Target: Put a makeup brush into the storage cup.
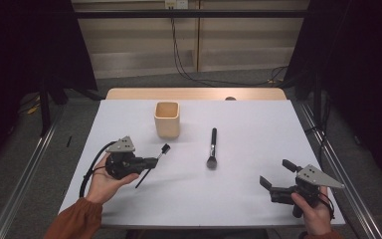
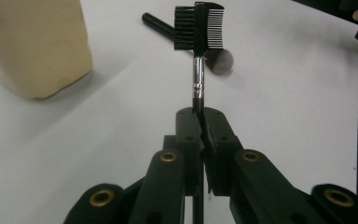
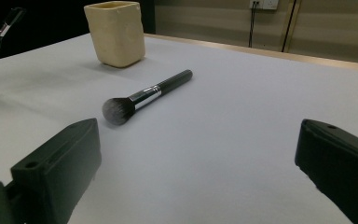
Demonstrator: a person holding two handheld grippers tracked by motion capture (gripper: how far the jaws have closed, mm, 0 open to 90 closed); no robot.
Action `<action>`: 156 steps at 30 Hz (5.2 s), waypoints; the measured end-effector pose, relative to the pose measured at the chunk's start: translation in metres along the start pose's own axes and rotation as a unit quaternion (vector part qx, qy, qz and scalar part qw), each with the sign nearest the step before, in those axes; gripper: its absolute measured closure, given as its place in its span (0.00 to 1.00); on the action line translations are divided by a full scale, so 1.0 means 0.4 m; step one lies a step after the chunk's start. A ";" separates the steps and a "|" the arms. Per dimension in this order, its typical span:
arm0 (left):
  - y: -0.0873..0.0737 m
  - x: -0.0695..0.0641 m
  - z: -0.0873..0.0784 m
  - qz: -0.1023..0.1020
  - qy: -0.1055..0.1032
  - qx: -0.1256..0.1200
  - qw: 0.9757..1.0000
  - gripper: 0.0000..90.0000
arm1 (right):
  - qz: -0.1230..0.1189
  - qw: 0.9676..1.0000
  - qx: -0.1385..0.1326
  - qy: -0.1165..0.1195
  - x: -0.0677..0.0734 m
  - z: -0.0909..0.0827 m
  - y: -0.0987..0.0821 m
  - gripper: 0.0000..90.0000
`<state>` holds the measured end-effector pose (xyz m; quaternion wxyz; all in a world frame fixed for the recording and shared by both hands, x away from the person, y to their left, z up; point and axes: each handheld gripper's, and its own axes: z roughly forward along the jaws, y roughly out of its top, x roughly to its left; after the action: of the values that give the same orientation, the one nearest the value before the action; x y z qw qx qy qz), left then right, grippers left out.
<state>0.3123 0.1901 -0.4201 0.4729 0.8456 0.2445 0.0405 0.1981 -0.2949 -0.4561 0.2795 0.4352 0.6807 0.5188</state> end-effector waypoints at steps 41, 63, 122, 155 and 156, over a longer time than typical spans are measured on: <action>0.094 0.011 -0.002 -0.004 0.039 -0.124 0.992 0.95 | 0.002 1.000 -0.004 -0.002 0.000 -0.001 0.001 0.00; 0.178 0.055 0.002 -0.008 0.074 -0.138 0.988 0.95 | 0.000 1.000 0.000 0.002 -0.001 0.001 0.000 0.00; 0.338 0.218 0.083 -0.015 0.127 -0.207 0.970 0.95 | 0.008 1.000 -0.005 -0.001 0.000 -0.007 -0.003 0.00; 0.299 0.262 0.140 -0.015 0.141 -0.200 0.970 0.95 | 0.009 1.000 -0.004 0.001 -0.001 -0.008 -0.004 0.00; 0.298 0.264 0.141 -0.016 0.141 -0.200 0.970 0.95 | 0.009 1.000 -0.005 0.001 -0.001 -0.009 -0.004 0.00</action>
<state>0.4665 0.1422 -0.3704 0.5939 0.7156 0.3090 0.1994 0.1949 -0.2970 -0.4565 0.2764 0.4393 0.6746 0.5249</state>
